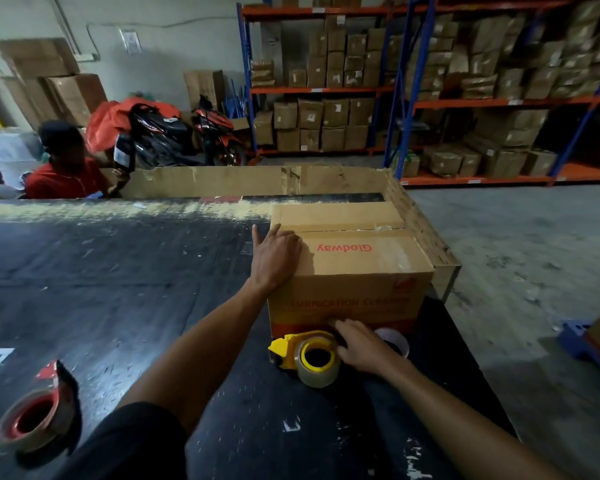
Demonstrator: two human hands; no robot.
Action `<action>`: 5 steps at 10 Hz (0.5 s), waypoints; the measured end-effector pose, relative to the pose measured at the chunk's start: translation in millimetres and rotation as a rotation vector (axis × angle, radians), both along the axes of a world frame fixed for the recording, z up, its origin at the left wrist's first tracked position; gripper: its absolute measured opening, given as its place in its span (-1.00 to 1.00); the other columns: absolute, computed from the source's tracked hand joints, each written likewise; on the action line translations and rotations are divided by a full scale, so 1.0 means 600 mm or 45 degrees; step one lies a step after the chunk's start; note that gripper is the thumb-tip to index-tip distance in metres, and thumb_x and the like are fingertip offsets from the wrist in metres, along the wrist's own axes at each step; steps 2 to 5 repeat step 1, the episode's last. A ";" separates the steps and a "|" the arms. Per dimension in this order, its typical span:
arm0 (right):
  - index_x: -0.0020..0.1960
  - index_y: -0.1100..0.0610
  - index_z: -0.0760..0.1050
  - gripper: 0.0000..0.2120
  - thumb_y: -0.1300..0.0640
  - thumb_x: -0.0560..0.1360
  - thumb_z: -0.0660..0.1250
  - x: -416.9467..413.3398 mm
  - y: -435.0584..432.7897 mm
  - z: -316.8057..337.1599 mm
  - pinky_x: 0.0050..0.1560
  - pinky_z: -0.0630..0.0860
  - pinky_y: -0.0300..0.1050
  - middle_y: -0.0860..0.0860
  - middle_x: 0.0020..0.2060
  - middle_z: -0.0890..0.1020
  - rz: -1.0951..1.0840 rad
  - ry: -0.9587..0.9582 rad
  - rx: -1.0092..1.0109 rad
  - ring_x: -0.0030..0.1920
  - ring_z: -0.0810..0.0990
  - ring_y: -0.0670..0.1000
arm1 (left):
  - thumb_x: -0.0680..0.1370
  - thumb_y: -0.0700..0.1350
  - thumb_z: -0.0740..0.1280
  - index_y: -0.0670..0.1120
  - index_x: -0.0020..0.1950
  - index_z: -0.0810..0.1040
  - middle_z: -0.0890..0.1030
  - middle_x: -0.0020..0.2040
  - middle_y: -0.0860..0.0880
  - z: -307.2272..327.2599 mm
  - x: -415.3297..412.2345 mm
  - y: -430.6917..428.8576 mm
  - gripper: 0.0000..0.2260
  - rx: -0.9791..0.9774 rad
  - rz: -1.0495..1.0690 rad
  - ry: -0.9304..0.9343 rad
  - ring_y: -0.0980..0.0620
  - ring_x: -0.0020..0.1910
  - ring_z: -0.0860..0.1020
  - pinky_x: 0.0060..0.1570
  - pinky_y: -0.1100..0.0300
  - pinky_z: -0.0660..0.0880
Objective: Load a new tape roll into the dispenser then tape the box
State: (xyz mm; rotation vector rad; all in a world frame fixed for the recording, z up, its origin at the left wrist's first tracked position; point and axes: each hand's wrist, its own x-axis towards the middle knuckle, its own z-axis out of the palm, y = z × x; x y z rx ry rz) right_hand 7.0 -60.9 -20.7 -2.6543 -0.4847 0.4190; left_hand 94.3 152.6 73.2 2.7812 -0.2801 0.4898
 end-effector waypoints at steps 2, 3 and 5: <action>0.55 0.06 0.27 -0.48 -0.05 0.65 0.25 -0.064 -0.042 0.018 0.49 0.21 0.01 0.05 0.52 0.34 -0.014 -0.073 0.018 0.53 0.26 0.11 | 0.69 0.10 0.06 0.04 0.39 0.54 0.45 0.52 0.00 -0.012 -0.042 0.008 -0.61 -0.001 -0.125 -0.156 -0.05 0.61 0.21 0.58 -0.31 -0.16; 0.55 0.06 0.27 -0.48 -0.05 0.65 0.25 -0.064 -0.042 0.018 0.49 0.21 0.01 0.05 0.52 0.34 -0.014 -0.073 0.018 0.53 0.26 0.11 | 0.69 0.10 0.06 0.04 0.39 0.54 0.45 0.52 0.00 -0.012 -0.042 0.008 -0.61 -0.001 -0.125 -0.156 -0.05 0.61 0.21 0.58 -0.31 -0.16; 0.55 0.06 0.27 -0.48 -0.05 0.65 0.25 -0.064 -0.042 0.018 0.49 0.21 0.01 0.05 0.52 0.34 -0.014 -0.073 0.018 0.53 0.26 0.11 | 0.69 0.10 0.06 0.04 0.39 0.54 0.45 0.52 0.00 -0.012 -0.042 0.008 -0.61 -0.001 -0.125 -0.156 -0.05 0.61 0.21 0.58 -0.31 -0.16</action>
